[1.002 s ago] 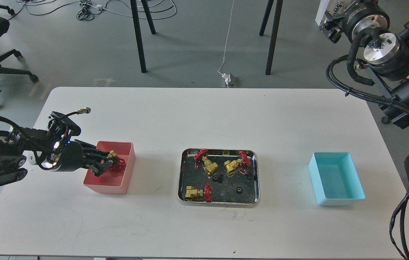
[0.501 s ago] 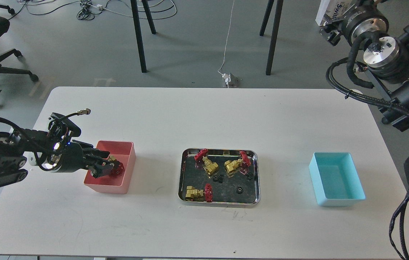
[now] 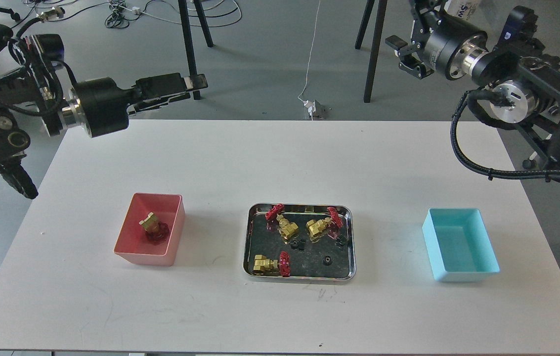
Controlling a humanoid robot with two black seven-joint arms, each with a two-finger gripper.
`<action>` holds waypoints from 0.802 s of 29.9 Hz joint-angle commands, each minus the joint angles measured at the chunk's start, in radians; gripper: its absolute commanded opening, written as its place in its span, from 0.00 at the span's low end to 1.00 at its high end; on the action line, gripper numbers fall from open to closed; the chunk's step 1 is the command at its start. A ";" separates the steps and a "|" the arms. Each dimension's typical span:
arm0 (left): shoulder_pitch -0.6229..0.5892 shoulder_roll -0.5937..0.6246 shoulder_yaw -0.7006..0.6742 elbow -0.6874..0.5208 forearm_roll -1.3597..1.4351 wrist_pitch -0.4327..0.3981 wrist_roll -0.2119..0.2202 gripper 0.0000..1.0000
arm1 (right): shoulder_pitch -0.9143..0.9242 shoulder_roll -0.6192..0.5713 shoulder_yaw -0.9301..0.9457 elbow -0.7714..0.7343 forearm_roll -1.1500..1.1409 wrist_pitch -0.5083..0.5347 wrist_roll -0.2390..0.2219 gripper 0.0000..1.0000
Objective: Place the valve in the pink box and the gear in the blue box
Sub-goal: 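Raise the left gripper and move the right gripper over the tray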
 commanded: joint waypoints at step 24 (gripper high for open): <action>0.361 -0.454 -0.475 0.048 -0.435 -0.126 0.000 0.87 | 0.113 0.145 -0.663 0.322 -0.814 0.195 -0.019 0.88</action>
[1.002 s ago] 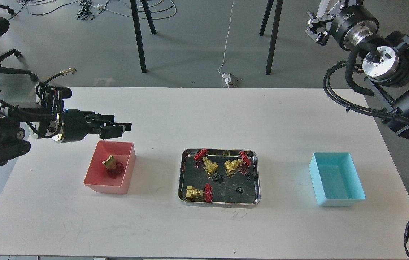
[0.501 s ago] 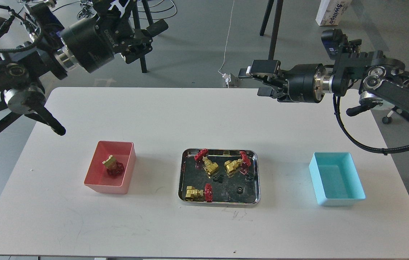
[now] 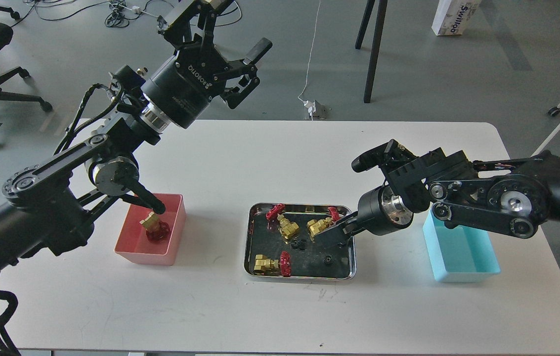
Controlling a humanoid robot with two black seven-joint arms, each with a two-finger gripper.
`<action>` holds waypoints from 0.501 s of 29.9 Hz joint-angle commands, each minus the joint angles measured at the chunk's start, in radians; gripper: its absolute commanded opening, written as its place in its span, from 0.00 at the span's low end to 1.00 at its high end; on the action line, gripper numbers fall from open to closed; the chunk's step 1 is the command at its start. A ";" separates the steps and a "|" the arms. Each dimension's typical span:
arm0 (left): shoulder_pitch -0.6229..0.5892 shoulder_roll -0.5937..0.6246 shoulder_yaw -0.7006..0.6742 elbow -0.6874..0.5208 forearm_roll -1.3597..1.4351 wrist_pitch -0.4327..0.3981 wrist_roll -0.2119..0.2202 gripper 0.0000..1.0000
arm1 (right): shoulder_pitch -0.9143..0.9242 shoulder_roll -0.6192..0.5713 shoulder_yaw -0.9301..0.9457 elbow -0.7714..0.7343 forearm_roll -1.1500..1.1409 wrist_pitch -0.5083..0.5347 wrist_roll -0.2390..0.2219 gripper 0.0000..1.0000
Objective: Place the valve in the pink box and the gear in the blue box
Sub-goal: 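Raise the left gripper and move the right gripper over the tray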
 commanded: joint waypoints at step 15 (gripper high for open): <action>0.018 -0.004 0.001 0.001 0.002 0.001 0.000 0.87 | -0.002 0.228 -0.123 -0.158 -0.065 0.000 -0.069 0.76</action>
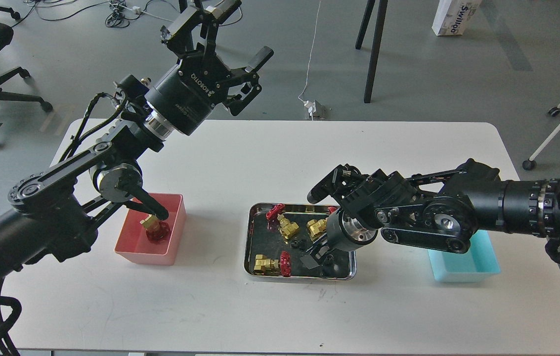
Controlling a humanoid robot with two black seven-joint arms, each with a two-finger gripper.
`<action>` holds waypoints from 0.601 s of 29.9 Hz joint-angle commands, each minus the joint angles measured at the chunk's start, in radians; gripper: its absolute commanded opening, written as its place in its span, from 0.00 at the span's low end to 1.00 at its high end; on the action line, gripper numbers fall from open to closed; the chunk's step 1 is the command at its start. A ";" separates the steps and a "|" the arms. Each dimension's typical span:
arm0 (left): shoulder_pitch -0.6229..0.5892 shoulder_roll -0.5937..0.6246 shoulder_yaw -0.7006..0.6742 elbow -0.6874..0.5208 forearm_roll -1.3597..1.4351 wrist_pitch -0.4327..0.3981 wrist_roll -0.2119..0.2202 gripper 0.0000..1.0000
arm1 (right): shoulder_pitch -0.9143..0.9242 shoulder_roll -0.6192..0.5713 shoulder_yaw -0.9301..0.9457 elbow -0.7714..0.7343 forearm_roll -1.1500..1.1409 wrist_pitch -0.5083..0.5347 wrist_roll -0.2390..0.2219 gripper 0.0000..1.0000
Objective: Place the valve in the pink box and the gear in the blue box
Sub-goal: 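Raise the left gripper and move the right gripper over the tray, then lower the right gripper onto a small gear in the tray and grasp it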
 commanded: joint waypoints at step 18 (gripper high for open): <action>0.017 -0.013 0.008 0.017 0.002 0.000 0.000 0.87 | -0.029 0.054 -0.051 -0.052 -0.001 0.000 -0.039 0.69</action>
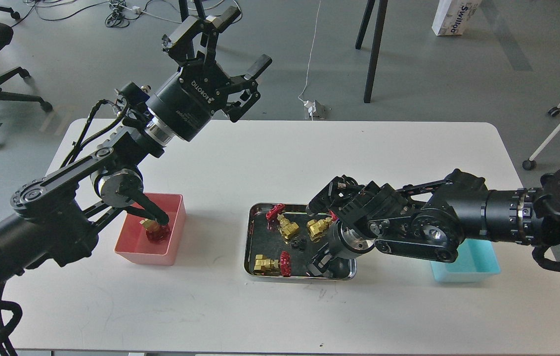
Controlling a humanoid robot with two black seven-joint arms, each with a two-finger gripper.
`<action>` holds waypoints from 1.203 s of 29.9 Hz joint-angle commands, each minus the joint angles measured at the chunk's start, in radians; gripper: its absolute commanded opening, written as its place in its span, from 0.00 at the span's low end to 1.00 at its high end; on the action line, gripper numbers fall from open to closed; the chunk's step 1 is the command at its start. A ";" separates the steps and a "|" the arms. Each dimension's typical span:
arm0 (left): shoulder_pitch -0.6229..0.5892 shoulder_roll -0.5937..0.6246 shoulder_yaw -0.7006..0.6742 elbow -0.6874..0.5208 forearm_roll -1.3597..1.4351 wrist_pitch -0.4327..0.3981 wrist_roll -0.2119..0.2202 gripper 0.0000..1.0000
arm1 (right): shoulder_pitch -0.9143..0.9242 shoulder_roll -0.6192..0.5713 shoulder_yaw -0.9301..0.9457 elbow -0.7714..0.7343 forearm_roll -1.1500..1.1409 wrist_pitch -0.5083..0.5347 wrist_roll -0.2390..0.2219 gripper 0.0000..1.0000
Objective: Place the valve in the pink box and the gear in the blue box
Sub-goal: 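Lower the right gripper onto a small gear in the tray and grasp it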
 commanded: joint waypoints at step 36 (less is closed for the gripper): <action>0.003 -0.014 0.003 0.008 0.001 0.000 0.000 0.87 | -0.021 0.035 -0.001 -0.028 0.004 0.000 -0.034 0.48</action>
